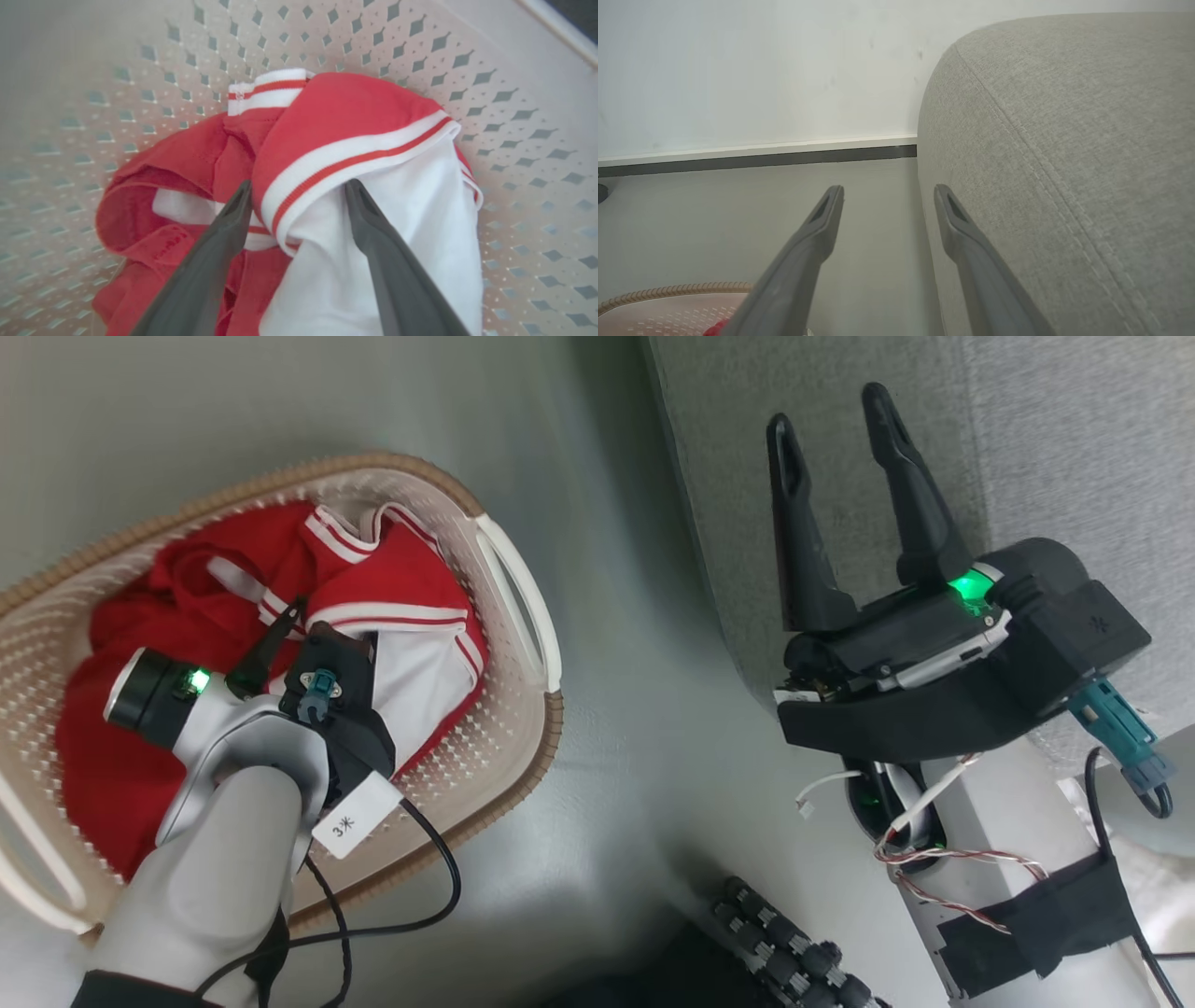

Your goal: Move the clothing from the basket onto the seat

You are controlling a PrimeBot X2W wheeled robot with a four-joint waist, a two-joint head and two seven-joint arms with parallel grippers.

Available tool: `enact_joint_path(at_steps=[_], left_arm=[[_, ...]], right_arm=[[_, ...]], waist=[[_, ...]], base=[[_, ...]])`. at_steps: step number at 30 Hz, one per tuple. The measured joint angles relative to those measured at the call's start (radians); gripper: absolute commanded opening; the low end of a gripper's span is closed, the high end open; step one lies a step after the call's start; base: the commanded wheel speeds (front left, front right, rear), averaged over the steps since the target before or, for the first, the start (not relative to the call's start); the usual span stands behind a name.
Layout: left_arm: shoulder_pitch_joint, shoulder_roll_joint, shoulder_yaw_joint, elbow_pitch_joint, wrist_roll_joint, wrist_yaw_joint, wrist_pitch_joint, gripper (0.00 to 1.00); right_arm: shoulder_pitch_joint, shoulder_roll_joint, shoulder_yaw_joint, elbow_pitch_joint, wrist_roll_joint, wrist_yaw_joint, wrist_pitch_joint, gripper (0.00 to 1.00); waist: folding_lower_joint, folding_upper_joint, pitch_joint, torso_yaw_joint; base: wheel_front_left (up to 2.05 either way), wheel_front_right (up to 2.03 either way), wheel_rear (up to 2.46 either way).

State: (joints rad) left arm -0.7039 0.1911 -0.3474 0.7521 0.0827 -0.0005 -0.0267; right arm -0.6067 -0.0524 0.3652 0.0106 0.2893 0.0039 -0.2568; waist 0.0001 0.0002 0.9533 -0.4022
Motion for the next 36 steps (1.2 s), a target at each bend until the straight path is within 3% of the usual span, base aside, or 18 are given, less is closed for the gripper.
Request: enact_joint_path(at_steps=[1,2,4,6,7,21,36], left_arm=[[-0.004,0.000,0.000,0.006,0.000,0.000,0.000,1.00],[-0.007,0.001,0.000,0.010,0.000,0.000,-0.001,0.90],[-0.013,0.003,0.002,0.014,0.000,0.000,-0.009,0.40],[-0.015,0.001,0.001,0.020,0.000,0.001,-0.025,0.03],[-0.015,-0.002,0.001,0.023,0.000,0.001,-0.033,0.00],[-0.010,-0.067,-0.007,0.038,-0.023,0.001,-0.177,0.00],[0.017,-0.110,-0.016,0.028,-0.069,-0.019,-0.216,0.00]], right_arm=[[-0.004,0.000,0.006,0.000,0.010,-0.005,0.000,1.00],[-0.007,0.000,0.011,0.003,0.018,-0.007,0.000,1.00],[-0.019,0.000,0.021,0.009,0.027,-0.013,0.000,1.00],[-0.029,0.001,0.027,0.022,0.029,-0.014,0.000,1.00],[-0.033,0.001,0.030,0.027,0.030,-0.015,0.000,1.00],[-0.039,0.003,0.054,0.125,0.037,-0.030,0.000,1.00],[0.011,0.002,0.032,0.243,0.027,-0.026,0.000,1.00]], waist=[[0.0000,0.0000,0.010,-0.003],[0.0000,0.0000,0.018,-0.006],[0.0000,0.0000,0.031,-0.012],[-0.0001,0.0000,0.038,-0.020],[0.0000,0.0000,0.038,-0.023],[-0.0001,-0.0002,-0.049,-0.004],[-0.0003,-0.0002,-0.220,0.075]], base=[[0.00,0.00,0.00],[0.00,0.00,0.00],[0.00,0.00,0.00],[0.00,0.00,0.00],[0.00,0.00,0.00],[0.00,0.00,0.00],[0.00,0.00,0.00]])
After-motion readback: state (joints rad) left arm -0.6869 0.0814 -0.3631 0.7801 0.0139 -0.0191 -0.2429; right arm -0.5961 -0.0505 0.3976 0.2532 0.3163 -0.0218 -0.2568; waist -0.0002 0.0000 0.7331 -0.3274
